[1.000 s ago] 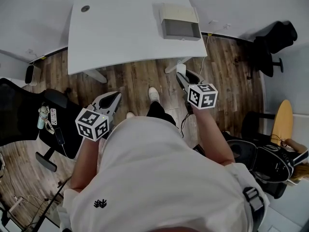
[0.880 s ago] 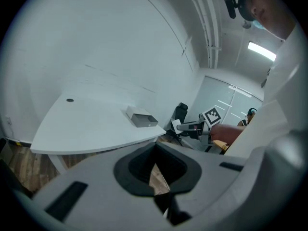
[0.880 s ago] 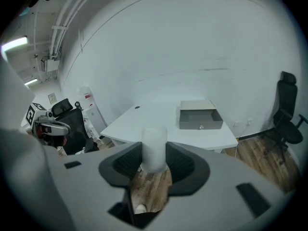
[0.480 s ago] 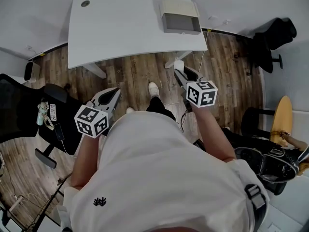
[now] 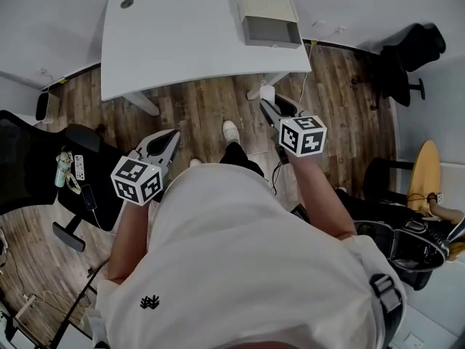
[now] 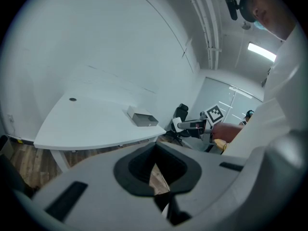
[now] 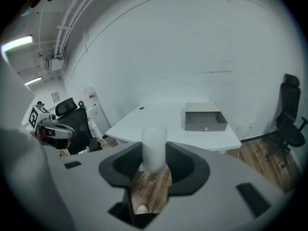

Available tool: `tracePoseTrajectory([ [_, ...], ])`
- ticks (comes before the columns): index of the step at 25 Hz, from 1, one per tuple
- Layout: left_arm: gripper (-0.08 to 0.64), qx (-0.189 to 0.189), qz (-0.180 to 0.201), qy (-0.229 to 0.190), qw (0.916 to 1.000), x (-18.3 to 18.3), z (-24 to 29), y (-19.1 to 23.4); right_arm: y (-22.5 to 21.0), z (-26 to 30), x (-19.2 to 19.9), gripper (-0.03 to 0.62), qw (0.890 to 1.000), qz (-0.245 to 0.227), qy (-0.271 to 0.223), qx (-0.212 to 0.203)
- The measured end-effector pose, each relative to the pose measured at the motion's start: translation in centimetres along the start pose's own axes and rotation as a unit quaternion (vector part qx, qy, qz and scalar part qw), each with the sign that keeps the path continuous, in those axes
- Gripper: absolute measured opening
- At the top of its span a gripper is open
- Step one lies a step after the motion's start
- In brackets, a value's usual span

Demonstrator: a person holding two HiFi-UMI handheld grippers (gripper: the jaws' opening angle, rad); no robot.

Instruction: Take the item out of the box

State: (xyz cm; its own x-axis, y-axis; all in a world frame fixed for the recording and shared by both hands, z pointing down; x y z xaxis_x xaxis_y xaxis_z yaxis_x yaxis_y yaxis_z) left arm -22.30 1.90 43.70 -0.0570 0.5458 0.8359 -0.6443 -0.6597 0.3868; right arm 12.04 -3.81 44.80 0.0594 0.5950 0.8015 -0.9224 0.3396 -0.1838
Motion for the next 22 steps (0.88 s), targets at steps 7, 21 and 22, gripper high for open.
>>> tracePoseTrajectory([
  [7, 0.006, 0.001, -0.001, 0.007, 1.0000, 0.2, 0.2, 0.0, 0.0, 0.0, 0.2, 0.161, 1.000, 0.000, 0.001, -0.002],
  [21, 0.006, -0.001, -0.004, 0.018, 0.9998, 0.4, 0.7, -0.2, -2.0, 0.1, -0.6, 0.161, 1.000, 0.011, -0.008, 0.008],
  [22, 0.006, -0.002, -0.004, 0.019, 0.9998, 0.4, 0.8, -0.2, -2.3, 0.2, -0.8, 0.161, 1.000, 0.011, -0.010, 0.008],
])
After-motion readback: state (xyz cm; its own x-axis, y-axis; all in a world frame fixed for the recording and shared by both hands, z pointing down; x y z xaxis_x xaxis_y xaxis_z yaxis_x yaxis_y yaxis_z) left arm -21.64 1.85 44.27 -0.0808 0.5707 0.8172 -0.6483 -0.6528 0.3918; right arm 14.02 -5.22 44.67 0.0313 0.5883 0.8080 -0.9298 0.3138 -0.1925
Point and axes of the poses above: the fingertips, and each gripper's own axes: z forward along the fingers, y to its left, x out of its underside, the point moved 9 cm from there along -z, backward along the fingers, and after that the axes turned 3 degrees about x, right-handed, at the moved point
